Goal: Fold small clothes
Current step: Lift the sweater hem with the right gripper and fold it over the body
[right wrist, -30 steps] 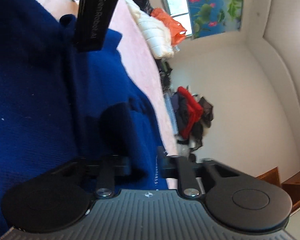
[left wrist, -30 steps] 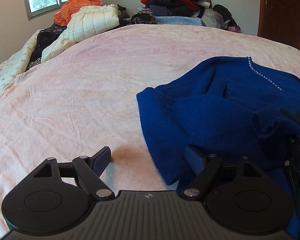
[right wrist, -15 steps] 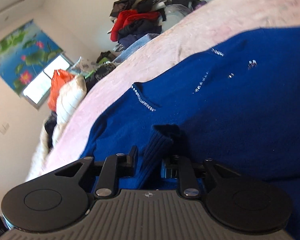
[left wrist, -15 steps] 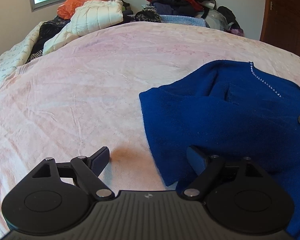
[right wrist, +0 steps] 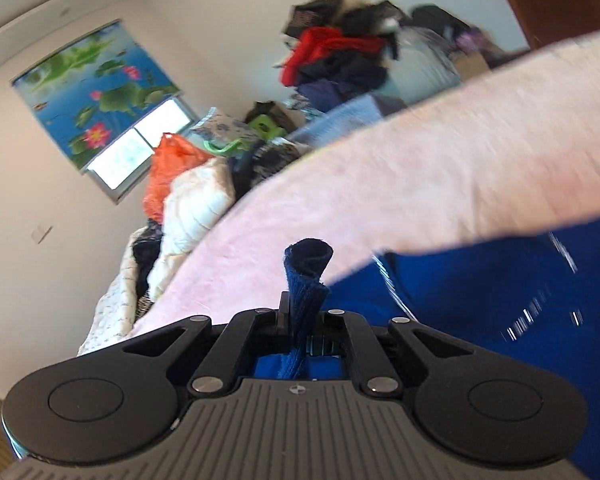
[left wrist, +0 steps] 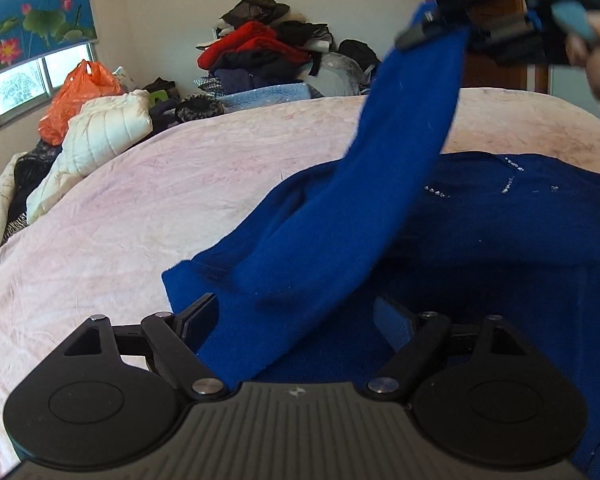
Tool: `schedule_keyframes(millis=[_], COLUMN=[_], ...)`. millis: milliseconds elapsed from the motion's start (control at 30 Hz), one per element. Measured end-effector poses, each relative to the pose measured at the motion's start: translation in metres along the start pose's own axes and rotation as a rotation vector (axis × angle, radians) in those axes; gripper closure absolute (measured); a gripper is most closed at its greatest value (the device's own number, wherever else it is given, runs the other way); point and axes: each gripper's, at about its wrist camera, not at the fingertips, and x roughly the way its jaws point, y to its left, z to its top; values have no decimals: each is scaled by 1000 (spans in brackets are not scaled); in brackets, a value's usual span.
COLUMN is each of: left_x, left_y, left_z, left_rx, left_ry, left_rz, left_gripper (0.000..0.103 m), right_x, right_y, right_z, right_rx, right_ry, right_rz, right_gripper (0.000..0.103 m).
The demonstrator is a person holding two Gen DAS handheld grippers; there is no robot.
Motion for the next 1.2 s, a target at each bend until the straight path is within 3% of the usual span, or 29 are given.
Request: schedule_keyframes(millis=[200,267,367,500,600,733,1033,1100,1200], left_x=[36,45,55,62,60,54,42,42,45], left_y=[19,33,50,51,44,38,57,56,56], left_z=[35,45,53,50,38,30,37,33,30], left_rx=[-139,-182,-224,-207,-184,-164,-241,-227,-216], left_ry=[-23,-6,27,81,96,101,53,63,96], left_rz=[263,281,266,197,91,32,-20,-32,-49], left_gripper=[18,18,18,18,18,18,18,18,18], right_x=[-23,-36,-53,-66,-68,-67,-86,-88,-85], right_y=[40,43,31,-8,-50,-93,-95,-112,-156], right_z=[54,67,80,86,75,63,52,38,9], right_rx=[-77,-109,-108,-48,22,108,90,106,231], right_ry=[-88,-129,-185,-252,-261,-241,-336,-316,-252], right_rz=[64,39,-3,-71,-135,-214,-196,-273,-356], right_gripper=[94,94,94,94,94,94,94,94,94])
